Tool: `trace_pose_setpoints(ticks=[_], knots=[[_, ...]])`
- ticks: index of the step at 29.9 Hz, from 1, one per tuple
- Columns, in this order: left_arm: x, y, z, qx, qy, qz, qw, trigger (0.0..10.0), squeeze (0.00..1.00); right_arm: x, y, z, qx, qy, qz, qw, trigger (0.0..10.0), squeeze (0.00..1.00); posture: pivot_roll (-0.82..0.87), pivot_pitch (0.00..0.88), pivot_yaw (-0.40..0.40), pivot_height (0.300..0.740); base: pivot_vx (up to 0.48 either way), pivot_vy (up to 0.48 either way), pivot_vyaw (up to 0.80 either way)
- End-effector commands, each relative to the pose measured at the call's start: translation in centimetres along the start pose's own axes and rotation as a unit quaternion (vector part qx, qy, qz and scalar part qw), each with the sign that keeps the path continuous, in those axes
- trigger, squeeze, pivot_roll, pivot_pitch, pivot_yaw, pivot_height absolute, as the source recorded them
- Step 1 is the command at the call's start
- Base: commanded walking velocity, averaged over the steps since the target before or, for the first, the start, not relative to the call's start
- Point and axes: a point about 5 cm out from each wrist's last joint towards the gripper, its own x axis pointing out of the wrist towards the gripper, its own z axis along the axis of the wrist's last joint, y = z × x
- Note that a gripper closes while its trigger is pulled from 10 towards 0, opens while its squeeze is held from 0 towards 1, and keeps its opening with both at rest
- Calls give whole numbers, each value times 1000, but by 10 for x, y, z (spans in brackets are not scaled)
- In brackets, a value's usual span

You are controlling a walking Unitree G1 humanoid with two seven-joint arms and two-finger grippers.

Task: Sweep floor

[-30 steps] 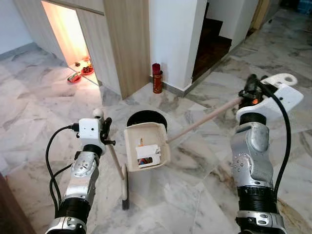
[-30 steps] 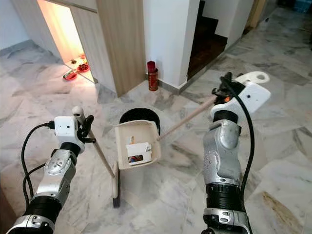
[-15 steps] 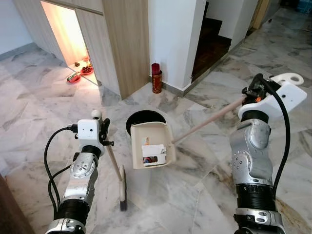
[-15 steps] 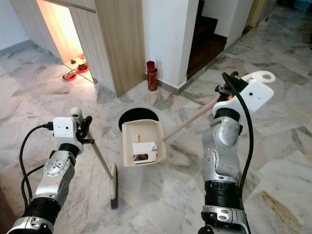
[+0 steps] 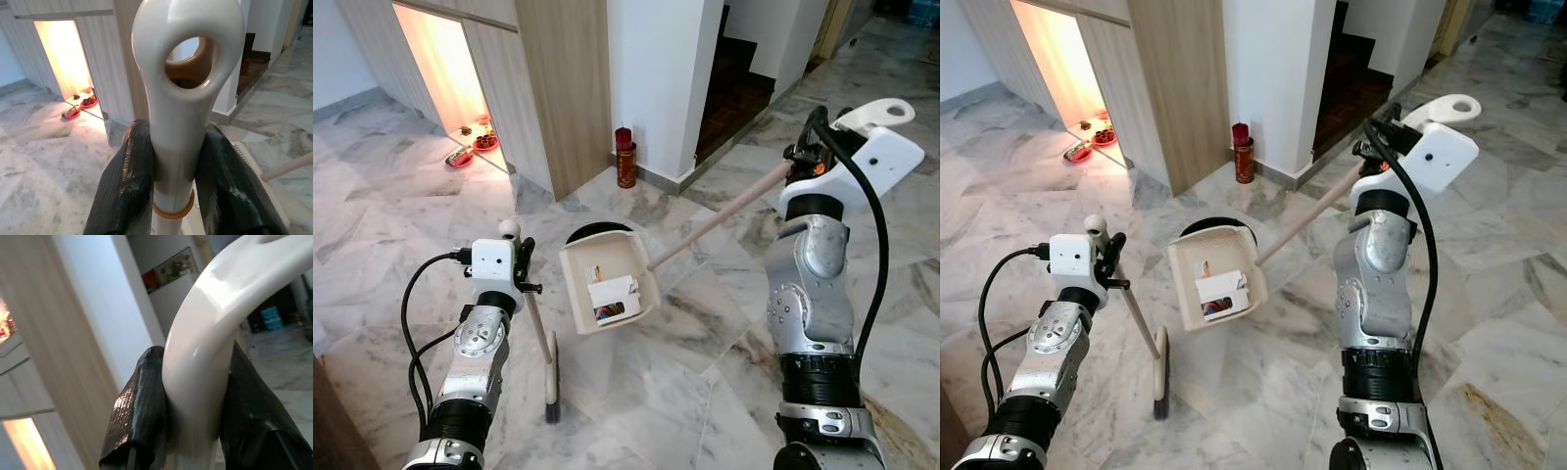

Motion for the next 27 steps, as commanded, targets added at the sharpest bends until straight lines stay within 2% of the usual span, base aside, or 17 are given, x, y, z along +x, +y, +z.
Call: trace_pose_setpoints(ticks=[1,9,27], knots=[[6,5,13,9,-25,7,1000,10000,0,3,15,25,23,-57,27,998,10000,0,-29,0,27,740,270,0,0],[3,5,11,12,-25,3,1000,10000,0,-1,22,24,34,-53,40,997,10000,0,-25,0,25,740,312,0,0],[4,2,12,6,-32,3,999,10000,0,2,24,26,45,-47,54,996,10000,0,-29,0,5,740,360,0,0]])
